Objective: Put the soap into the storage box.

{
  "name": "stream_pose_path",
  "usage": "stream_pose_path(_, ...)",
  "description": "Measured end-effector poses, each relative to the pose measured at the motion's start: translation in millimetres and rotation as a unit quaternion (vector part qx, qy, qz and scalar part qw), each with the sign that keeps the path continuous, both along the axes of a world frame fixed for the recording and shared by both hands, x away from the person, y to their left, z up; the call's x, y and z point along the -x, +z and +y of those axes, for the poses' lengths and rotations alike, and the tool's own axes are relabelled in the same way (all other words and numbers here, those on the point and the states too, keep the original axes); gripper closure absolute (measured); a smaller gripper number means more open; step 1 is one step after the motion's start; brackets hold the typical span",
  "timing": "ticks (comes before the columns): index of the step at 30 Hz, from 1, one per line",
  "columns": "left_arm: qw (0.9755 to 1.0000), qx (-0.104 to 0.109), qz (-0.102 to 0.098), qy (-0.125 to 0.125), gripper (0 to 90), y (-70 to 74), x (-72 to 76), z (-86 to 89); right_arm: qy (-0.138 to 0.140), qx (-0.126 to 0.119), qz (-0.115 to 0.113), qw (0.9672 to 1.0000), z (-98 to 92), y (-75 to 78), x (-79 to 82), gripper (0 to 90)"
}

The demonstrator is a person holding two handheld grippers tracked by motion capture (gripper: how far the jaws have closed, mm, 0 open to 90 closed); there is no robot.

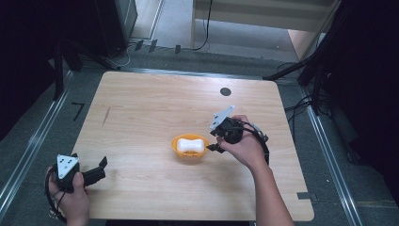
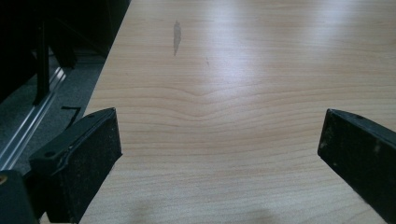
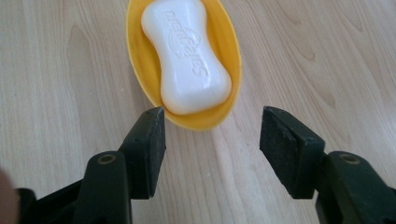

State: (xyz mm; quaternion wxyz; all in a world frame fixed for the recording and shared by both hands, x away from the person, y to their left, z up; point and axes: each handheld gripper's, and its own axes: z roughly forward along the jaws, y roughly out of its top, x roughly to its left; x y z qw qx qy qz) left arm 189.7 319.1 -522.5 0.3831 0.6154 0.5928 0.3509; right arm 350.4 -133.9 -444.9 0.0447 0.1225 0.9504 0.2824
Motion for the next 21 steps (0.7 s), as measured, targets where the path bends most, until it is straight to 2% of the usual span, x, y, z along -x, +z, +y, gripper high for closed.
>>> stream_pose_path(1, 1.0, -0.001, 0.001, 0.001, 0.0, 0.0, 0.0, -0.2, -0.007, -0.003, 0.001, 1.0, -6.7, -1.5, 0.7, 39.8)
stream_pose_path(6, 1.0, -0.001, 0.001, 0.0, 0.0, 0.1, 0.0, -0.1, -0.019, -0.005, 0.007, 0.9998, -16.7, -5.0, 3.0, 34.1)
stream_pose_path(8, 1.0, -0.002, 0.001, 0.0, 0.0, 0.2, 0.1, -0.2, -0.024, -0.008, 0.0, 0.9997, -21.2, -6.5, 4.3, 30.9)
stream_pose_path(12, 1.0, -0.002, 0.001, 0.0, 0.0, 0.1, 0.0, -0.3, -0.043, -0.02, -0.001, 0.9989, -32.0, -8.6, 7.0, 22.8)
stream_pose_path(15, 1.0, -0.001, 0.0, -0.001, 0.0, 0.0, 0.1, 0.0, -0.063, -0.016, 0.0, 0.9979, -40.5, -11.4, 9.4, 12.8)
stream_pose_path(18, 1.0, -0.002, 0.001, -0.001, 0.0, 0.1, 0.0, -0.3, -0.072, -0.017, 0.001, 0.9973, -44.5, -12.3, 11.4, 12.2)
stream_pose_path(21, 1.0, -0.003, 0.001, -0.001, 0.0, 0.2, 0.1, -0.3, -0.084, -0.015, 0.003, 0.9963, -50.7, -15.2, 14.6, 5.0)
